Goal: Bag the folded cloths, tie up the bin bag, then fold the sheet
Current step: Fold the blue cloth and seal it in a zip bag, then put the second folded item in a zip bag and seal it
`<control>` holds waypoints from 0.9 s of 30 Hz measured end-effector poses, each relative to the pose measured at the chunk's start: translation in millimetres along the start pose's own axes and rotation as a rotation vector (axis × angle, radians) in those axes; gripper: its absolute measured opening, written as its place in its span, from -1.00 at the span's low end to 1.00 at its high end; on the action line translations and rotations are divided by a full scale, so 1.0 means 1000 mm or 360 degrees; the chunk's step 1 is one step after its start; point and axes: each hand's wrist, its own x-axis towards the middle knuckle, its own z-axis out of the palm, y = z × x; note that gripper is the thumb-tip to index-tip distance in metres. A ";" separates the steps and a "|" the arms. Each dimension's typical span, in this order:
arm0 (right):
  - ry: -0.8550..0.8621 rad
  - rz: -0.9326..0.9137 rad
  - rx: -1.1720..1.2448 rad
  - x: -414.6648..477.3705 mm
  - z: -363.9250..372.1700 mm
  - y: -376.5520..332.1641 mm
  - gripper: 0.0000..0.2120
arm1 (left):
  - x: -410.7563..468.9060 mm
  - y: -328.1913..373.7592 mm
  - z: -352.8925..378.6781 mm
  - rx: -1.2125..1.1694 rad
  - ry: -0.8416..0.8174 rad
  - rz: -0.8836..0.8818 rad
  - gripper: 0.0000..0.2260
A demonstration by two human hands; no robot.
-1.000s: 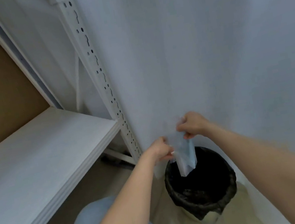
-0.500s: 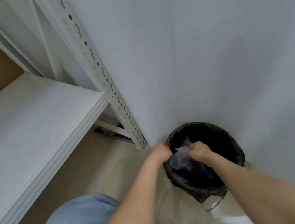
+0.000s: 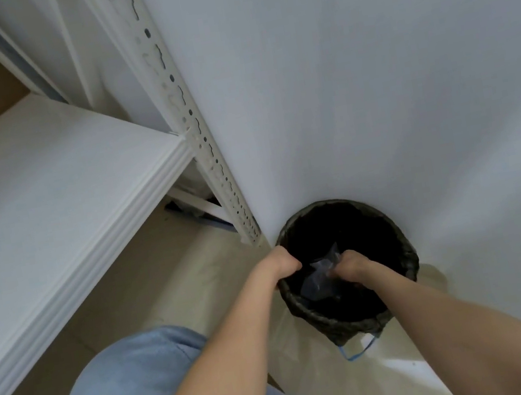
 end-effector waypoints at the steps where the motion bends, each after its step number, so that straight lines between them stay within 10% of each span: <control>1: -0.0040 -0.0003 -0.0038 -0.002 0.001 -0.002 -0.57 | -0.001 -0.002 -0.003 0.0020 -0.0002 -0.0014 -0.64; 27: 0.0919 -0.1495 -0.0532 -0.199 0.032 -0.293 -0.61 | -0.195 -0.117 -0.191 -0.0009 0.1804 0.0155 -0.72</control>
